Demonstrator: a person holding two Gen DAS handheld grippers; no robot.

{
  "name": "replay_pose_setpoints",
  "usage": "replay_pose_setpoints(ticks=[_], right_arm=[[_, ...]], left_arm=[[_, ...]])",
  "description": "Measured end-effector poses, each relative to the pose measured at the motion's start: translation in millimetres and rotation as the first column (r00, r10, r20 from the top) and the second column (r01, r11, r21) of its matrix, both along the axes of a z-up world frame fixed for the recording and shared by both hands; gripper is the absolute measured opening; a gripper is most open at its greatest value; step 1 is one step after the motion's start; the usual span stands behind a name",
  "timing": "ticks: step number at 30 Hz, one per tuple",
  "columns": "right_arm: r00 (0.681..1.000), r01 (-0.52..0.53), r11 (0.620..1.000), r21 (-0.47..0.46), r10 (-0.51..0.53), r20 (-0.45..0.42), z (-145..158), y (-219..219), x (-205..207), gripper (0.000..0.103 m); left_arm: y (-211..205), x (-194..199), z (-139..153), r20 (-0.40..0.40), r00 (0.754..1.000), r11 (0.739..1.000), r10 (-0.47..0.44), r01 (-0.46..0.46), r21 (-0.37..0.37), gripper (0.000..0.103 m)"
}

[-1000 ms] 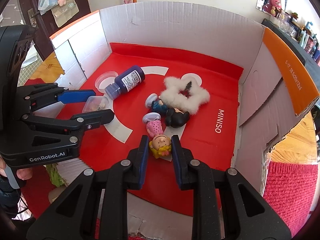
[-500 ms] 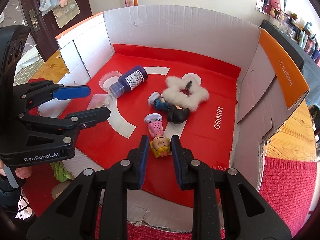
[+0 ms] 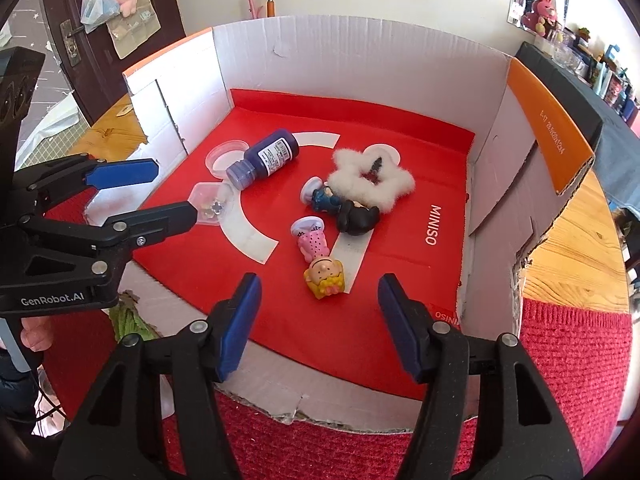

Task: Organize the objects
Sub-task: 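Withdraw both tools from the box toward the items on the rug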

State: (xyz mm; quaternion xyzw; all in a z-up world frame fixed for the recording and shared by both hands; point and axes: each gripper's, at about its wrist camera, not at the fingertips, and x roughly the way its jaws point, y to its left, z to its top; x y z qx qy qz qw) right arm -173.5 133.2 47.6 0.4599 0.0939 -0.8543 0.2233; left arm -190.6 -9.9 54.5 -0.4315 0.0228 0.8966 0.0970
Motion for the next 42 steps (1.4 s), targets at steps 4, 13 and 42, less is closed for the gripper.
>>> replay_pose_setpoints(ticks=[4,13,42], right_arm=[[1.000,0.004,1.000,-0.008,-0.004,-0.004,0.9,1.6,1.0,0.060],[1.000,-0.004,1.000,-0.021,0.004,-0.014,4.4,1.7,6.0,0.070],[0.993,0.012,0.999,-0.044,-0.017,-0.119,28.3,14.7,36.9,0.095]], left_arm=[[-3.4,4.1,1.4,-0.003,1.000,1.000,0.006,-0.006,0.009,0.069],[-8.1,11.1,-3.3,0.006,1.000,1.000,0.019,-0.020,0.020,0.078],[-16.9,32.1,11.5,-0.049,0.996,0.997,0.073,-0.071,0.036,0.103]])
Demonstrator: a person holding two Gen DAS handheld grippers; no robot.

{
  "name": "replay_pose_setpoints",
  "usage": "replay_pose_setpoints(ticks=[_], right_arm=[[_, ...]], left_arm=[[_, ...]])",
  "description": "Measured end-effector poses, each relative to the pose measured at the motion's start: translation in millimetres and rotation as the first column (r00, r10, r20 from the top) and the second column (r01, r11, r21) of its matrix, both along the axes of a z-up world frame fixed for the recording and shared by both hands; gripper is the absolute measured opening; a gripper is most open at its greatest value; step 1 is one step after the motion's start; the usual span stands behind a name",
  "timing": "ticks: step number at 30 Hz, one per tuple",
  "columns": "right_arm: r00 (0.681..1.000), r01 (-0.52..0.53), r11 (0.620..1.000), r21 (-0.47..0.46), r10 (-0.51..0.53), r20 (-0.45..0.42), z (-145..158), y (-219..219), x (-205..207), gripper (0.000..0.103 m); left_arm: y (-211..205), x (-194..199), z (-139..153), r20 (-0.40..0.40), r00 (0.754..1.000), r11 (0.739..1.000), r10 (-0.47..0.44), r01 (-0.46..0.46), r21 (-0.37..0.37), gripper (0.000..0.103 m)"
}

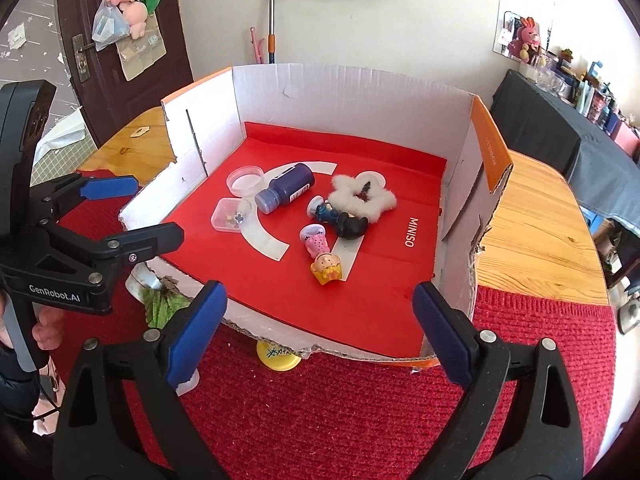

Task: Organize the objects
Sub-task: 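Withdraw both tools from the box toward the items on the rug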

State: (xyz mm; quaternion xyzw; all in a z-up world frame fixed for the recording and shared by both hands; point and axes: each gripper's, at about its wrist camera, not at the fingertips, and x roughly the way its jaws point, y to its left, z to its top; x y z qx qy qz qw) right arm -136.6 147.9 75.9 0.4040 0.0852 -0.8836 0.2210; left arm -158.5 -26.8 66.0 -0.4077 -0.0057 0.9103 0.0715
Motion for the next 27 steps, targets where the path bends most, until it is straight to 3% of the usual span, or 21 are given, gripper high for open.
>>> replay_pose_setpoints(ticks=[27], right_arm=[[0.999,-0.016,0.999,-0.035,0.015,-0.031,13.8,0.9,29.5,0.095]], left_arm=[[0.1,20.7,5.1,-0.012,1.000,1.000,-0.005,0.005,0.008,0.103]])
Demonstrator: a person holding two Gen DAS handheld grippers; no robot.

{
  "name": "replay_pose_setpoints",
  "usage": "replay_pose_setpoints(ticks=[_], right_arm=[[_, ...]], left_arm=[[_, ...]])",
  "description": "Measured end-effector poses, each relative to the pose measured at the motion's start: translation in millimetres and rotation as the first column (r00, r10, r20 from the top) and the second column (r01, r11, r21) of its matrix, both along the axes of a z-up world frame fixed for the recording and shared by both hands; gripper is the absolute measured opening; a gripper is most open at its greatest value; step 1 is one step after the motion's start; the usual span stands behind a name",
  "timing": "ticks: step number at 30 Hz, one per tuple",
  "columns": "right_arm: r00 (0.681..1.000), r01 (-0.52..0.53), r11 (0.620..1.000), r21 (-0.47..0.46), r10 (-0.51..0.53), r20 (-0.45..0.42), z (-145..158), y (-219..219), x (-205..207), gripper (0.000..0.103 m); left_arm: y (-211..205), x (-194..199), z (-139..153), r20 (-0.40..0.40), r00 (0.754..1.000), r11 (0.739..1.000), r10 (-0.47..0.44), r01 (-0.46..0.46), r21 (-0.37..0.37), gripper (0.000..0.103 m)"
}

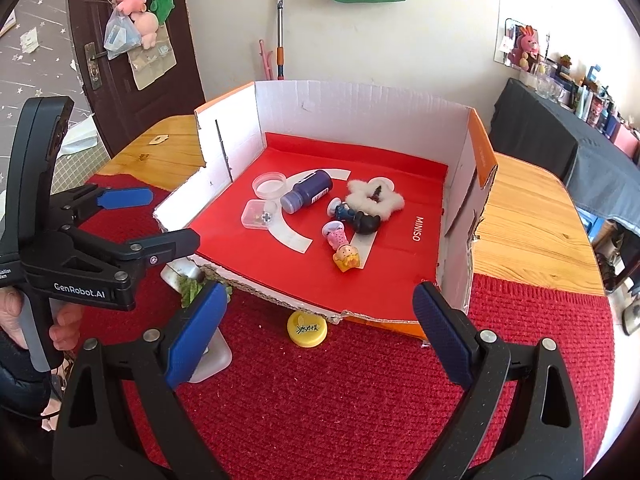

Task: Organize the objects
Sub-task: 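Withdraw both tools from the box toward the items on the rug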

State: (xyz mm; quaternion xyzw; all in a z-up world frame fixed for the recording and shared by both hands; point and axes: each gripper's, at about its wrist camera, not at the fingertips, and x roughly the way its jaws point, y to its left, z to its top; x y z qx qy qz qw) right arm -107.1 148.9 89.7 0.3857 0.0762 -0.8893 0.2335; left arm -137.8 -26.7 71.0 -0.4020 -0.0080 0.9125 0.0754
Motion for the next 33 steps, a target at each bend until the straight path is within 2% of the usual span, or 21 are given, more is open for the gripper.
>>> replay_pose_setpoints(ticks=[11,17,23,26,28,30,33], right_arm=[[1.000,0.002,1.000,0.005,-0.001,-0.011,-3.5,1.1,11.4,0.095],[1.000,-0.002,1.000,0.006,0.002,-0.007,-9.4,2.5,17.3,0.094],[1.000,-0.009,1.000,0.023,0.009,-0.002,-16.6,1.1,20.4,0.081],[1.000,-0.007,1.000,0.017,0.007,0.010,-21.5,1.8,20.7,0.070],[1.000,-0.006,1.000,0.015,0.006,0.020,-25.3,2.2,20.7,0.068],[1.000,-0.005,1.000,0.018,0.004,0.029,-29.4,2.1,20.0,0.060],[0.999,-0.002,1.000,0.020,0.001,0.047,-36.4,2.2,17.6,0.058]], left_arm=[[-2.7,15.0,-2.2,-0.015,1.000,1.000,0.003,-0.003,0.014,0.103],[-4.3,20.5,-8.3,-0.005,1.000,1.000,-0.007,0.007,0.022,0.096],[-5.7,26.3,-14.6,0.005,1.000,1.000,-0.014,0.014,0.026,0.087],[-7.2,28.0,-18.2,0.013,1.000,1.000,-0.014,0.013,0.026,0.081],[-9.1,29.2,-21.2,0.019,1.000,1.000,-0.012,0.012,0.029,0.078],[-11.4,30.2,-23.7,0.027,1.000,0.999,-0.011,0.011,0.033,0.075],[-13.5,30.9,-29.0,0.040,0.999,0.999,-0.012,0.011,0.035,0.072]])
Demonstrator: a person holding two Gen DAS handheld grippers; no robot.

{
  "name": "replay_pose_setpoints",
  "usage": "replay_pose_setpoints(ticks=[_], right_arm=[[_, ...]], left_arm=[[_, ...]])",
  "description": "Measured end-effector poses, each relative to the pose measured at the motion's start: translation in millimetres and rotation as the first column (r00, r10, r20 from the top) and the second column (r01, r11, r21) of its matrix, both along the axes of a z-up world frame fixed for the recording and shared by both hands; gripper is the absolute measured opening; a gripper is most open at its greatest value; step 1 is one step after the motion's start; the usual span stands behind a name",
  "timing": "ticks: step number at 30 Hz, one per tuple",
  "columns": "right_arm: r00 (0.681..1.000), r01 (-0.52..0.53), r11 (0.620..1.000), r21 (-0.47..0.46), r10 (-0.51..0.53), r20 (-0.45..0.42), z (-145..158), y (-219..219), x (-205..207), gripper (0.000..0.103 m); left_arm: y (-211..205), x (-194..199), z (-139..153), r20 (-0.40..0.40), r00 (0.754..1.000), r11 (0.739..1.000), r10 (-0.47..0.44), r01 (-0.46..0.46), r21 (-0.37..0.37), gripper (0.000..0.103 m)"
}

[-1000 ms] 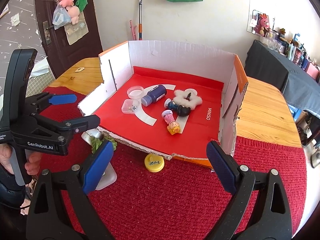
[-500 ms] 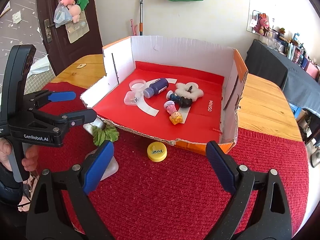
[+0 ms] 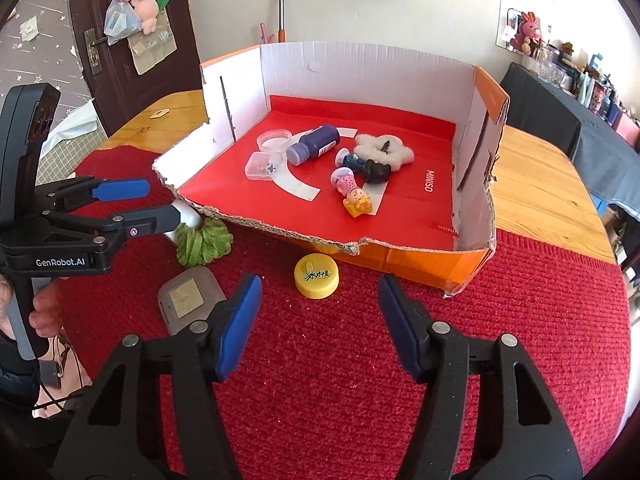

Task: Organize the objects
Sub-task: 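Withdraw both tools from the box toward the items on the rug, then grasp the white jar with the left gripper while the right gripper grasps the yellow lid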

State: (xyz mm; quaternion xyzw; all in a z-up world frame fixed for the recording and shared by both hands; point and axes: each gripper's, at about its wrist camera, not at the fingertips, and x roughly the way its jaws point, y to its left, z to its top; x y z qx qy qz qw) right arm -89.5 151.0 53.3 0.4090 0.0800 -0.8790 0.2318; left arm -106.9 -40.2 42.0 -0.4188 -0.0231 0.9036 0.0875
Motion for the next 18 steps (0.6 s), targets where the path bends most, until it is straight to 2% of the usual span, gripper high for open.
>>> replay_pose_setpoints(ticks=[13,18], right_arm=[[0.999,0.008,1.000,0.018,-0.009,0.033,-15.4,-4.0,-11.6,0.056],[0.999,0.012,1.000,0.029,-0.013,0.035,-18.6,-5.8,-17.5,0.055]], left_arm=[[-7.6,1.2,-9.3,0.012,1.000,0.999,0.023,-0.023,0.037,0.072],[-17.4,1.8,-11.7,0.029,0.998,0.996,0.050,-0.052,0.079,0.066]])
